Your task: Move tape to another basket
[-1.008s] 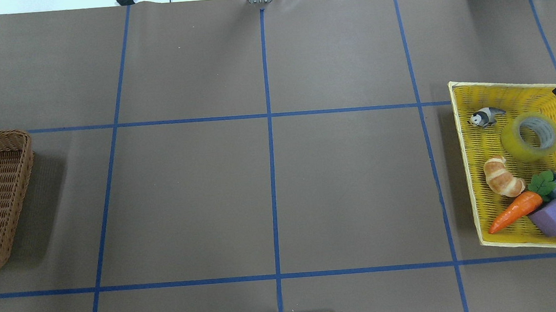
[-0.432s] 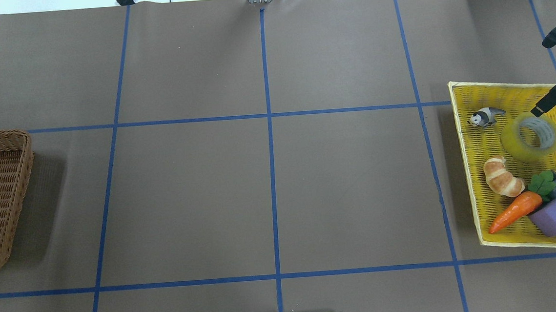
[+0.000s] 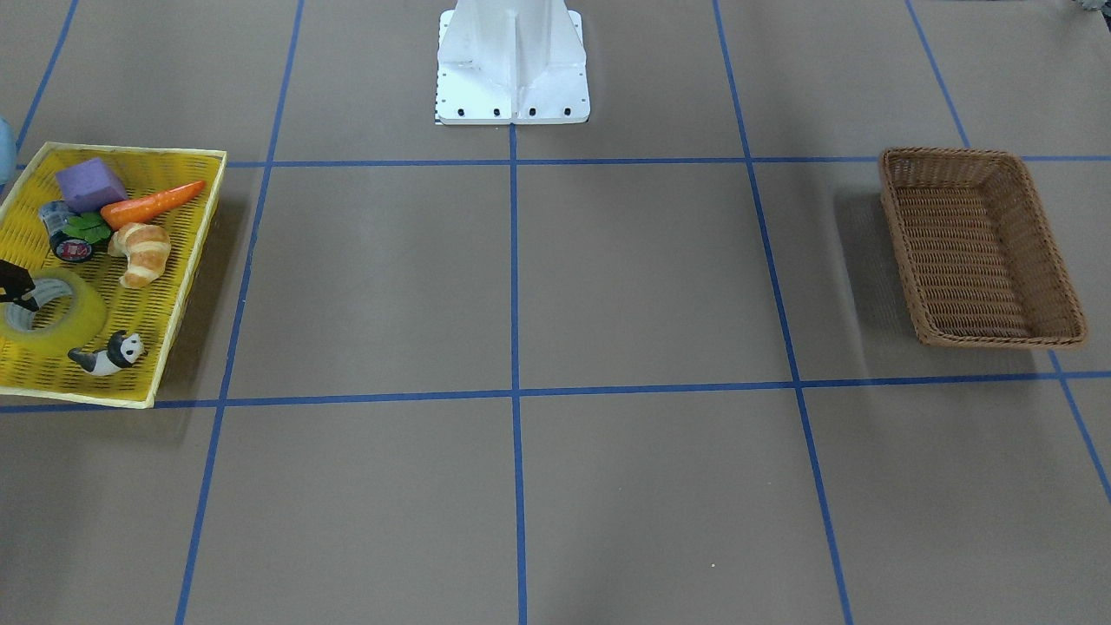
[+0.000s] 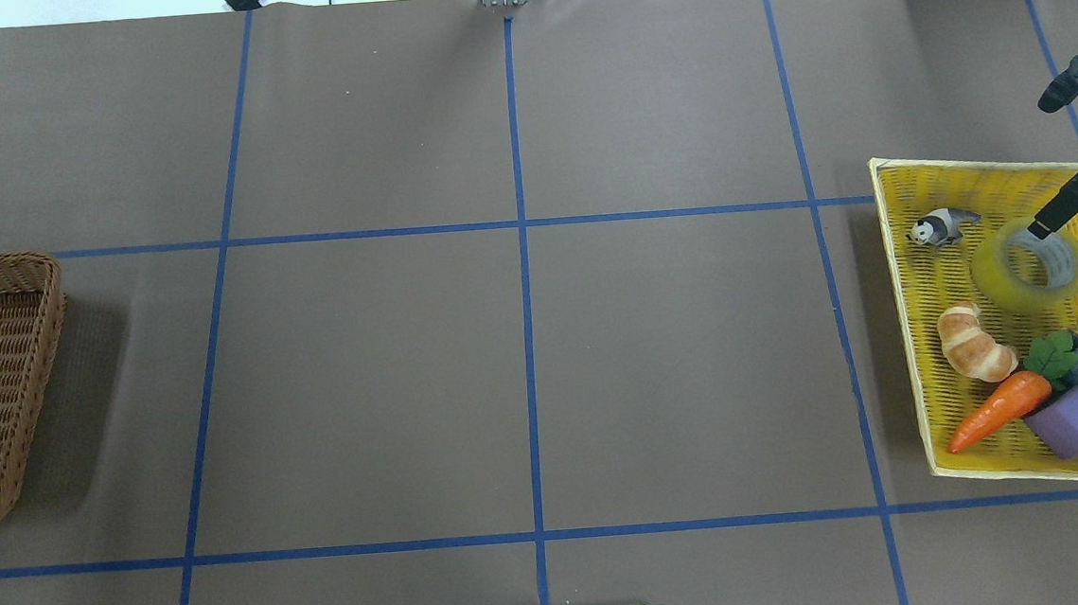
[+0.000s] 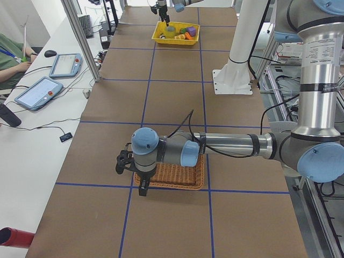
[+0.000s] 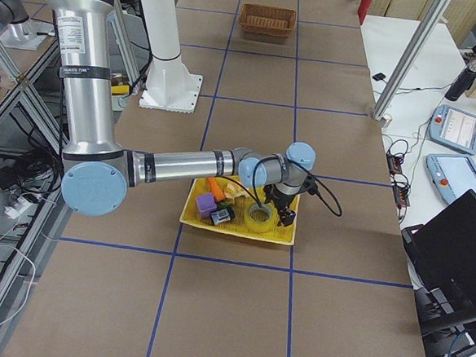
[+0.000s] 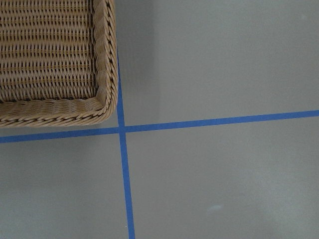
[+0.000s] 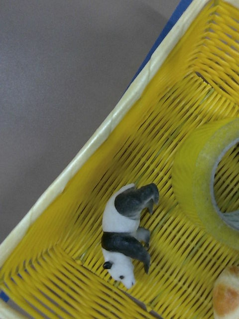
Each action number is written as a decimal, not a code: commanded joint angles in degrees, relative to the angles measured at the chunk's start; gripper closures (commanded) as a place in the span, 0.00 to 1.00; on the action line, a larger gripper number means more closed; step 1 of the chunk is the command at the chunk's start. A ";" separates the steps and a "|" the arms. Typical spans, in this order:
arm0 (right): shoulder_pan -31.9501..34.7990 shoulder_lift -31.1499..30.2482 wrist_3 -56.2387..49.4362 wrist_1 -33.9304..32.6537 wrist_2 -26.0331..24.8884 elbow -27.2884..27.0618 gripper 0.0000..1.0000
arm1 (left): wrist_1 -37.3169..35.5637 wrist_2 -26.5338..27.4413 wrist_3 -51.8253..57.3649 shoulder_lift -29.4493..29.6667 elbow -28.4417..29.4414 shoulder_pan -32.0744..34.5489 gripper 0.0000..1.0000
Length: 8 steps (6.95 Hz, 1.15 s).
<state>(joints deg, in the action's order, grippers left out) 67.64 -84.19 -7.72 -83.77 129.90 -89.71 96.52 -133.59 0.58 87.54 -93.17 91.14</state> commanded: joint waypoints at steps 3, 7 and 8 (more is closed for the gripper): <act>-0.76 0.08 -2.72 0.36 -0.26 2.70 0.02 | 0.07 -0.01 0.03 0.18 0.09 -0.08 0.01; -2.78 0.25 -2.74 2.55 -0.35 5.77 0.10 | 0.07 -0.01 0.21 0.18 0.62 -0.08 0.01; -2.78 0.34 -2.66 2.56 -0.35 5.78 0.55 | 0.16 -0.01 0.21 0.18 0.62 -0.08 0.01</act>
<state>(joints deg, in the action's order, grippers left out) 64.96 -83.94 -10.46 -81.65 129.55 -84.39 96.61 -133.59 0.75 87.70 -92.67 91.05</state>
